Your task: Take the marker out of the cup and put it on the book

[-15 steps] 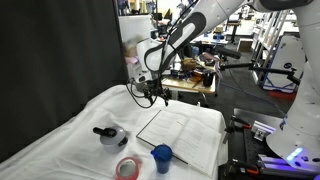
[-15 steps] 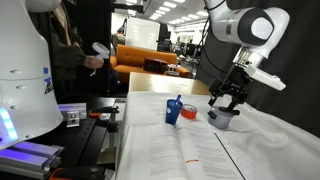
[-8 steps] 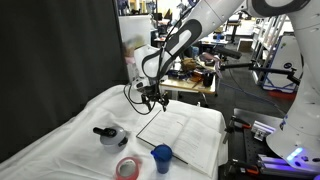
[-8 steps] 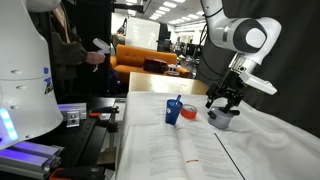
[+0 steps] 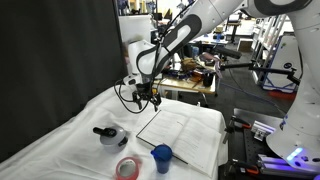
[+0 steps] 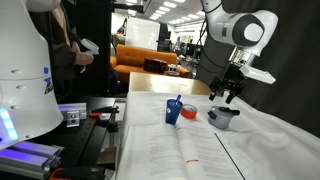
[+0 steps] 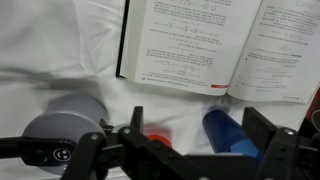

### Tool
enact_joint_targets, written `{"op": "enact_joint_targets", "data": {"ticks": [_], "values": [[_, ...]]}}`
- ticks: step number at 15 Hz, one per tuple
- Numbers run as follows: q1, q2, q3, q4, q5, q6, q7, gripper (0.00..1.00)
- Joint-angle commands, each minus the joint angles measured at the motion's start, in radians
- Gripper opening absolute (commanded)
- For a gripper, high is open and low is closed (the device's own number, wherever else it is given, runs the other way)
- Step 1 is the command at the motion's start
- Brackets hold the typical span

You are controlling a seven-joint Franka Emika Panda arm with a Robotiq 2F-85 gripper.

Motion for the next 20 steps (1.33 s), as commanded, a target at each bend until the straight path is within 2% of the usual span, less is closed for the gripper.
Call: {"op": "enact_joint_targets", "data": {"ticks": [1, 11, 20], "values": [[-0.008, -0.031, 0.016, -0.032, 0.021, 0.007, -0.038, 1.00], [-0.009, -0.018, 0.005, -0.101, 0.017, 0.012, -0.030, 1.00], [0.006, -0.009, 0.045, -0.088, 0.026, 0.040, -0.062, 1.00]]}}
